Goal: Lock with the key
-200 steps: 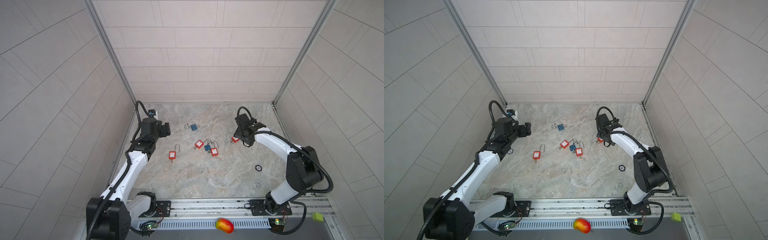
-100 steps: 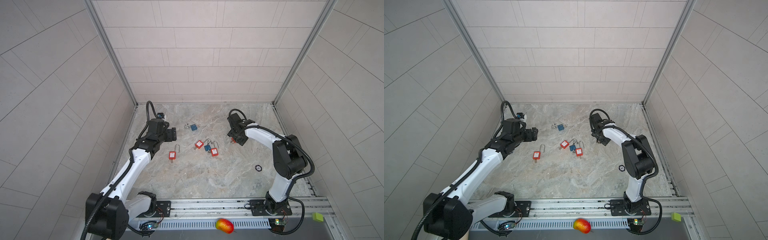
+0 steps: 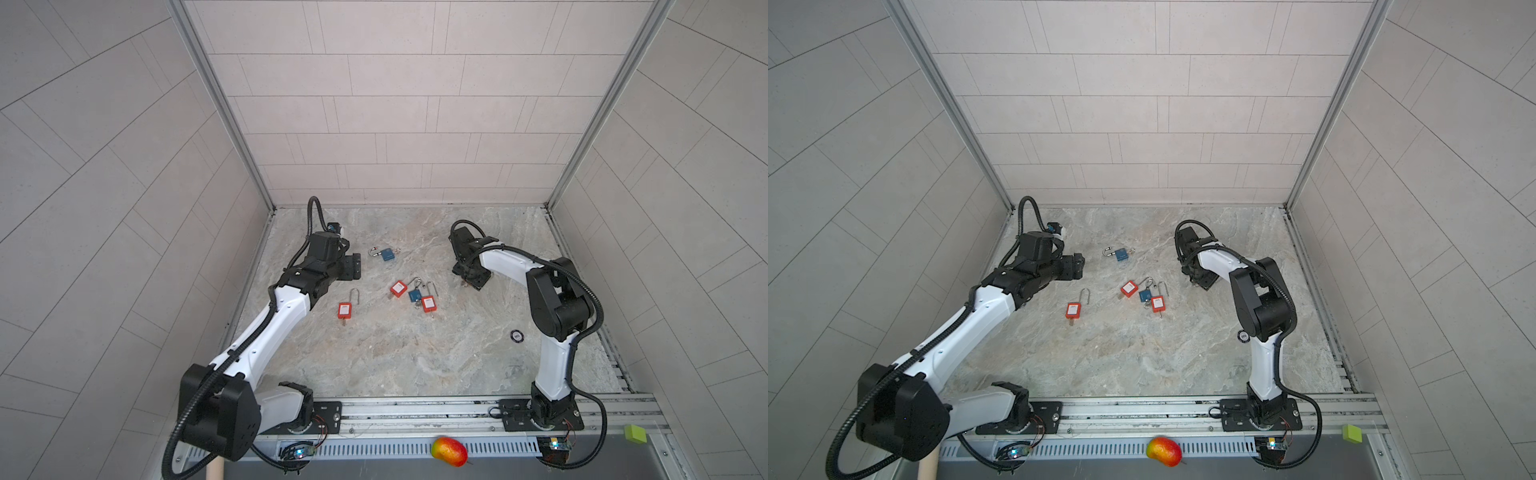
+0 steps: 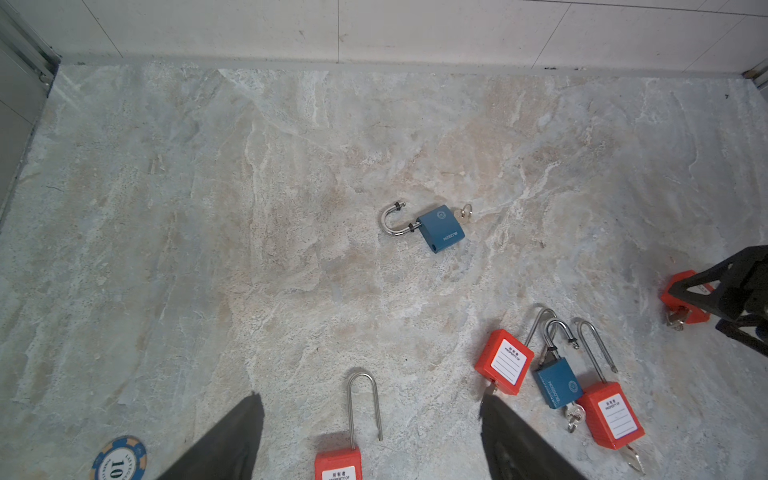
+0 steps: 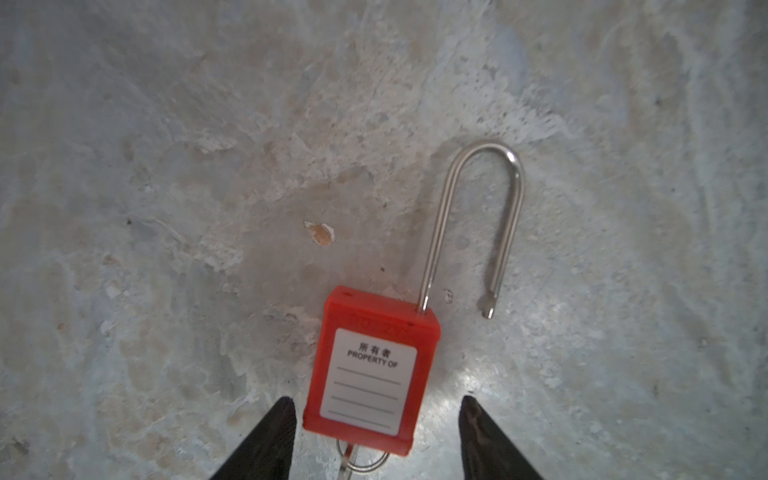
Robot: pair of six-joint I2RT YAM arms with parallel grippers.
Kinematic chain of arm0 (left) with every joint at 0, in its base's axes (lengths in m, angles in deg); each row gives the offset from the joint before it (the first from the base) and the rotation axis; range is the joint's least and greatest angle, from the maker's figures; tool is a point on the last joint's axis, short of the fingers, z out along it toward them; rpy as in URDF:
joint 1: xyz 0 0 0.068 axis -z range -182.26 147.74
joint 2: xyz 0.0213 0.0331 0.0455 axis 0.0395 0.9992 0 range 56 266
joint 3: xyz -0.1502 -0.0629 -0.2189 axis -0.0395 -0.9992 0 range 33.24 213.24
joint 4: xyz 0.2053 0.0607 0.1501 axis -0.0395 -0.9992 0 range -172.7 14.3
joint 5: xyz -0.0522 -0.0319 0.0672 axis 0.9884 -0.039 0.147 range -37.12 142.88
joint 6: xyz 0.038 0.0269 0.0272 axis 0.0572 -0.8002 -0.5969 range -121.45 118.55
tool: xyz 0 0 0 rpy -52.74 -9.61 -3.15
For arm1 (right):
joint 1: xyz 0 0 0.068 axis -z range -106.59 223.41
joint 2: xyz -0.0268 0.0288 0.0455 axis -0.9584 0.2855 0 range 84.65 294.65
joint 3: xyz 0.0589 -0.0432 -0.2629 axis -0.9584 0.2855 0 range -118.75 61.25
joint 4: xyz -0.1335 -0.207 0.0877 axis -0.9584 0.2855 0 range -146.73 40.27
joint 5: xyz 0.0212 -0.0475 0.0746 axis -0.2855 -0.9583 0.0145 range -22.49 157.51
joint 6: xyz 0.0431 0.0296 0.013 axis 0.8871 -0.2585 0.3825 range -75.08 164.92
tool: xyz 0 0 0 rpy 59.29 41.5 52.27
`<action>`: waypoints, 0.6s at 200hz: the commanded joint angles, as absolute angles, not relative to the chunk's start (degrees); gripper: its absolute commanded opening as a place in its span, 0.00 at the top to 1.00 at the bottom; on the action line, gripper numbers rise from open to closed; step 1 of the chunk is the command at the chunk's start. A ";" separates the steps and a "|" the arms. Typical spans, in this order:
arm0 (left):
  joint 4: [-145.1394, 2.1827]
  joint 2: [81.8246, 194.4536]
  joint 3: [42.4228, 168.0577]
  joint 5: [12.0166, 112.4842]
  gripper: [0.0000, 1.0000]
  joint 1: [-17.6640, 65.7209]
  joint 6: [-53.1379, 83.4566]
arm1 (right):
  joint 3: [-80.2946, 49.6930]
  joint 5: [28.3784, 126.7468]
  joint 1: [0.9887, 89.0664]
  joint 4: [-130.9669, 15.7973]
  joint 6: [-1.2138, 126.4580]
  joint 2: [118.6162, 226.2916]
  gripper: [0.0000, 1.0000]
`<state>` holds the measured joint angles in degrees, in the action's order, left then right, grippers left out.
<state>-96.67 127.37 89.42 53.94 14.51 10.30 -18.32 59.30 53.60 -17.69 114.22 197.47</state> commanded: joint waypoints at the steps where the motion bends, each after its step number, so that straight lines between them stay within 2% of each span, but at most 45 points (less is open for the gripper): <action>1: -98.09 128.35 92.03 52.38 0.14 15.50 9.57 | -20.24 57.14 53.99 -15.35 113.60 198.66 0.37; 90: -98.81 131.34 94.81 50.42 0.16 18.29 8.19 | -22.06 56.83 54.00 -13.93 105.52 200.85 0.45; 120: -98.81 131.63 95.20 49.90 0.17 18.90 7.72 | -23.24 58.35 53.99 -13.60 99.34 201.17 0.46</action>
<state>-98.31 131.33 93.18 51.29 18.23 8.14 -21.23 58.71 53.86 -15.72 105.08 200.27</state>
